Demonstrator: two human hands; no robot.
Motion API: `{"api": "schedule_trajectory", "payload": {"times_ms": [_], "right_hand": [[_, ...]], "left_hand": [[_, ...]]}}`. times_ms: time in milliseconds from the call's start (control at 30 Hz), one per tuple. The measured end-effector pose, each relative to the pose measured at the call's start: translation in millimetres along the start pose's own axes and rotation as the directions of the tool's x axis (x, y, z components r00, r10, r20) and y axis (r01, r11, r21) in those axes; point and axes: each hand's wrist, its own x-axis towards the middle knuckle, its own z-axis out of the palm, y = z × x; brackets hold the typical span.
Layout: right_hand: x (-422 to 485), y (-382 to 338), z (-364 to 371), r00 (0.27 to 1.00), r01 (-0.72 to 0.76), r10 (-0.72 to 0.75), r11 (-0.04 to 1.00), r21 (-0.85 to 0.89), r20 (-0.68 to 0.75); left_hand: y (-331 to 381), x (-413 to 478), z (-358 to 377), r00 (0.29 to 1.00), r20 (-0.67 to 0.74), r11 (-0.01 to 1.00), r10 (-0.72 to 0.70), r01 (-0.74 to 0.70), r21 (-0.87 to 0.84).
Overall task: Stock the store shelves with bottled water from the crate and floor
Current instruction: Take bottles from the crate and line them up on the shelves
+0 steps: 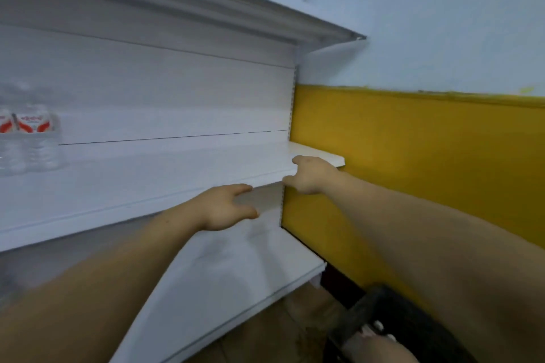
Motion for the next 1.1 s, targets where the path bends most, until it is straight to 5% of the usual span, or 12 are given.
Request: {"api": "schedule_trajectory", "payload": {"times_ms": [233,533,867,1100], "right_hand": [[-76,114,-8,0.943,-0.334,0.334,0.943,-0.006,-0.007],[-171,203,20,0.758,-0.651,0.649,0.759,0.006,0.065],[-241,266,90,0.506,-0.856,0.836,0.516,0.006,0.212],[-244,315,149,0.403,-0.908,0.838,0.417,0.044,0.368]], "left_hand": [[95,12,65,0.953,0.189,0.971,0.236,-0.238,-0.013],[164,26,161,0.774,0.484,0.902,0.408,-0.422,-0.086],[177,54,276,0.584,0.717,0.899,0.381,-0.415,-0.139],[176,88,367,0.485,0.832,0.954,0.27,-0.252,-0.163]]}}
